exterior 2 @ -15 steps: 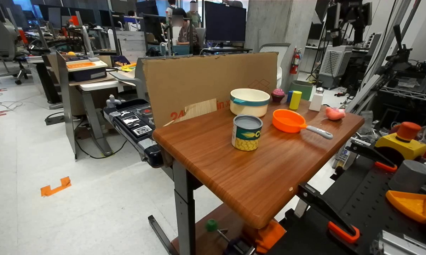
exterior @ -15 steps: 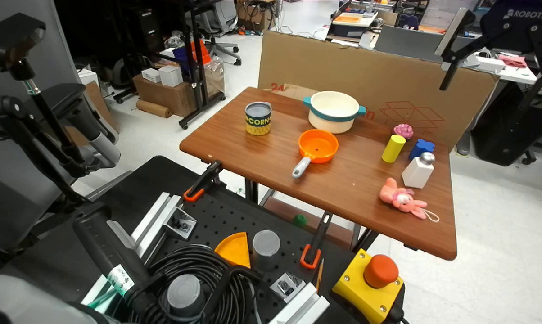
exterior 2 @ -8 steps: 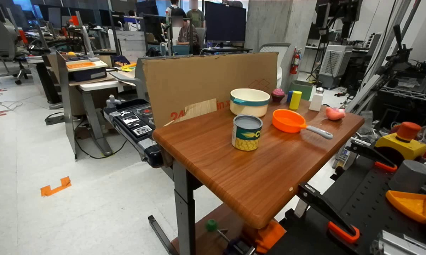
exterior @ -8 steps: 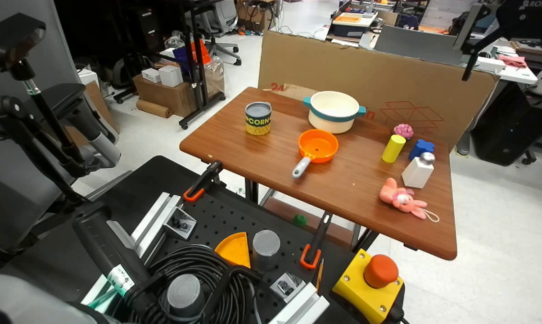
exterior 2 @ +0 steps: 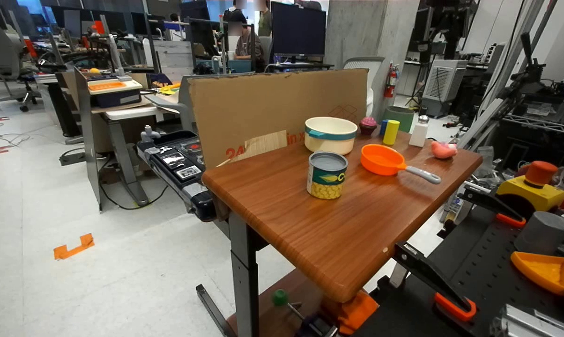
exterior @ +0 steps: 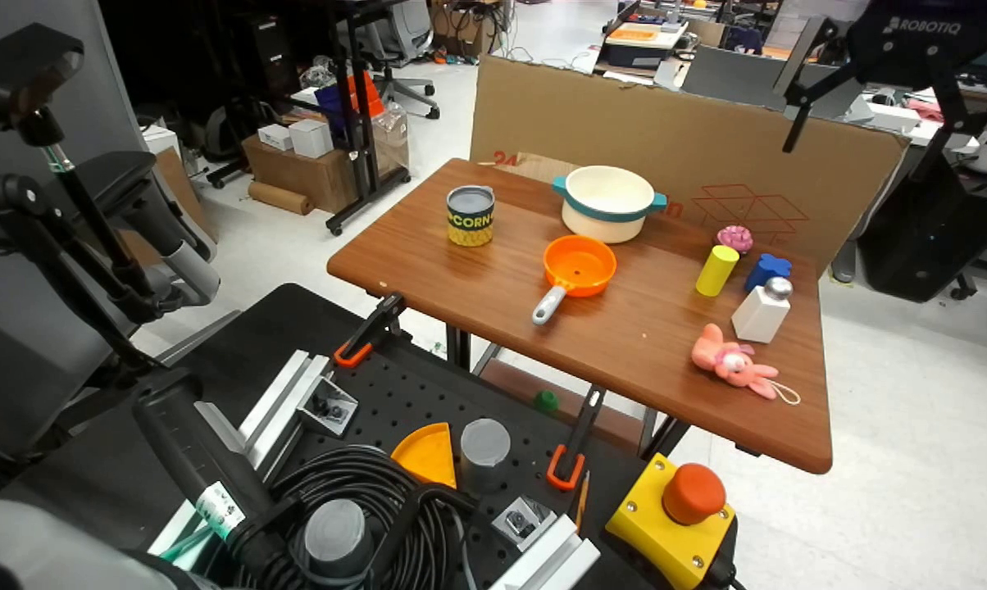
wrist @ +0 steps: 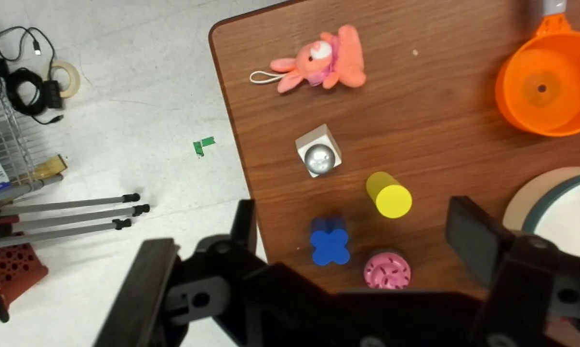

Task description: Pick up the bottle and put it in the plastic pan

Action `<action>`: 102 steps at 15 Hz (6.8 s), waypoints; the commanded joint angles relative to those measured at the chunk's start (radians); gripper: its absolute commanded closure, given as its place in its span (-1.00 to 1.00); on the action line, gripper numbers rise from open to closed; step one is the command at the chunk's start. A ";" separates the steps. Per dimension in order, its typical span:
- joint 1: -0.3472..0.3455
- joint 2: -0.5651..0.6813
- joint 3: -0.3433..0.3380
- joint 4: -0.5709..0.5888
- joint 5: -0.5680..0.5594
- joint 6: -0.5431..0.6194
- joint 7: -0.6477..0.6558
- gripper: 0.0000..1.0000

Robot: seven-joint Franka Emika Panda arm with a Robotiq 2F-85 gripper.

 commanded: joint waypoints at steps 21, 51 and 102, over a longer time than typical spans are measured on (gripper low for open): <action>-0.035 0.082 -0.022 0.012 -0.042 0.067 -0.009 -1.00; -0.029 0.078 -0.009 0.025 -0.073 0.041 -0.105 -1.00; -0.030 0.203 0.011 0.121 -0.061 -0.021 -0.202 -1.00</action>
